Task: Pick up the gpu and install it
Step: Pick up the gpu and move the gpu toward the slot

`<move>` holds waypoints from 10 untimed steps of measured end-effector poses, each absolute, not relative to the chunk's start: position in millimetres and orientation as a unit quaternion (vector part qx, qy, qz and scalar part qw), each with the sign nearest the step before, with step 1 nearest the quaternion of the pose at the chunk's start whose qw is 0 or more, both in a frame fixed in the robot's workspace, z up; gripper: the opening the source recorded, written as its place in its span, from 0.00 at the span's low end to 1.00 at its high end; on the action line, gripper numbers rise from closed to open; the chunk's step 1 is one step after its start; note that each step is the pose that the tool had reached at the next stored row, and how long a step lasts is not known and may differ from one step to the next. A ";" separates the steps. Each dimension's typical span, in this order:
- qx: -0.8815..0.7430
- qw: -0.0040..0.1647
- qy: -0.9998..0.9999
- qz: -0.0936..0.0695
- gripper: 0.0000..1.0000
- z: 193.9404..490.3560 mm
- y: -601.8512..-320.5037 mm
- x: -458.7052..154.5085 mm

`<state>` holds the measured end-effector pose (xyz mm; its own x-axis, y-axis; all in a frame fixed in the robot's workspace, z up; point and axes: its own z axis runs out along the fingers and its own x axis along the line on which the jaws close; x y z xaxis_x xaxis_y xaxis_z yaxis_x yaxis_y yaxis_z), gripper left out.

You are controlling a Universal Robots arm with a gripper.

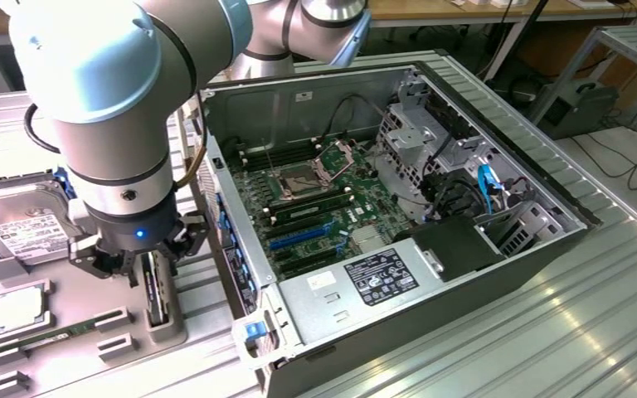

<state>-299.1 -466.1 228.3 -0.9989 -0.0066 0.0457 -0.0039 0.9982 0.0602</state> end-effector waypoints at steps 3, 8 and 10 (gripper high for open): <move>0.003 0.023 -0.999 -0.030 0.51 228.3 -466.1 -299.1; 0.003 0.023 -0.999 -0.030 0.42 228.3 -466.1 -299.1; 0.003 0.023 -0.999 -0.031 0.42 227.7 -466.2 -299.9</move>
<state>-299.9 -466.2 227.7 -0.9989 -0.0068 0.0454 -0.0040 0.9980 0.0626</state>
